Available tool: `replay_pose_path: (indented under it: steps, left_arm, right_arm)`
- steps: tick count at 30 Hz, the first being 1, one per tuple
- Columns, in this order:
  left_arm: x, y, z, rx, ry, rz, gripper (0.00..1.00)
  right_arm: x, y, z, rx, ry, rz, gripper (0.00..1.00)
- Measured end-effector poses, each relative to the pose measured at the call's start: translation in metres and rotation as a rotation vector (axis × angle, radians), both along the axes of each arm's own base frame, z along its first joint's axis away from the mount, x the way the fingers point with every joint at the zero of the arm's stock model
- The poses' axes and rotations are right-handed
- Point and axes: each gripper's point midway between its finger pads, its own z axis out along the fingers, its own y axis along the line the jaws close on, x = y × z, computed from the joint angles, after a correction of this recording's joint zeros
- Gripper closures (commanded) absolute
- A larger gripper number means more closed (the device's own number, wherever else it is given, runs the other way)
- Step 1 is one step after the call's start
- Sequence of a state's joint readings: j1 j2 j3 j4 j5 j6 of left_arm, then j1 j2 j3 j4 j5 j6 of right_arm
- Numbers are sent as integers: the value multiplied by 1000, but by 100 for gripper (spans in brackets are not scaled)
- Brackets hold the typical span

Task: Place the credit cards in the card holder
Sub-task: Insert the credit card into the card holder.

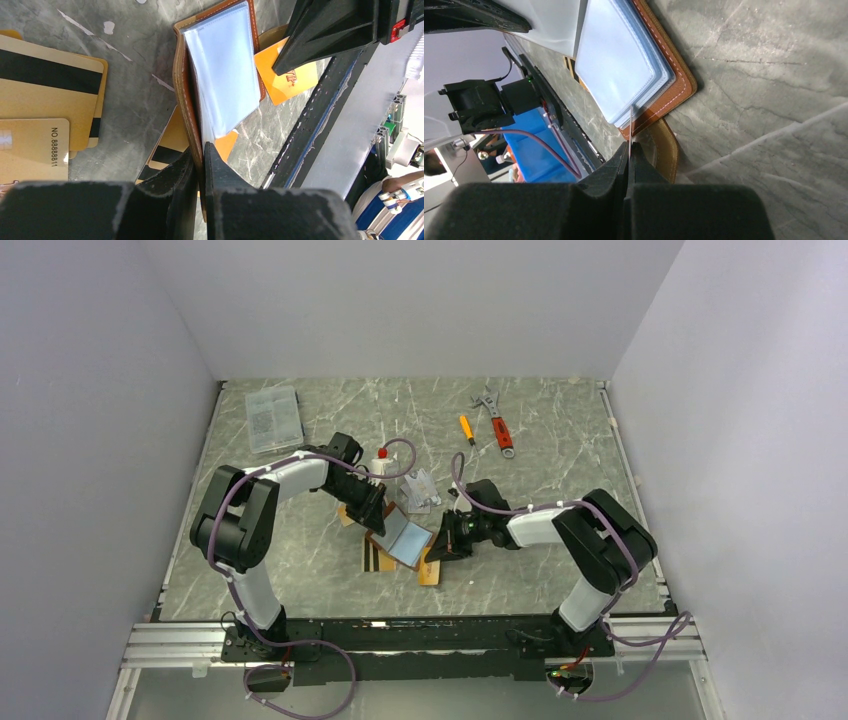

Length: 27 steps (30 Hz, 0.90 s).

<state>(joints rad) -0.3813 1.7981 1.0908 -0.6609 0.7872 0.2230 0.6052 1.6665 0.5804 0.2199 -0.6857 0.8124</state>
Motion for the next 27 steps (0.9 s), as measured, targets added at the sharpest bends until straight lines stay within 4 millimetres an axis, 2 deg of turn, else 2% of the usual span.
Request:
replay_pose_path:
  steps: [27]
  left_arm:
    - [-1,-1,2,-2,-13,-25,87]
  right_arm:
    - [13,11,10,34,-21,13,100]
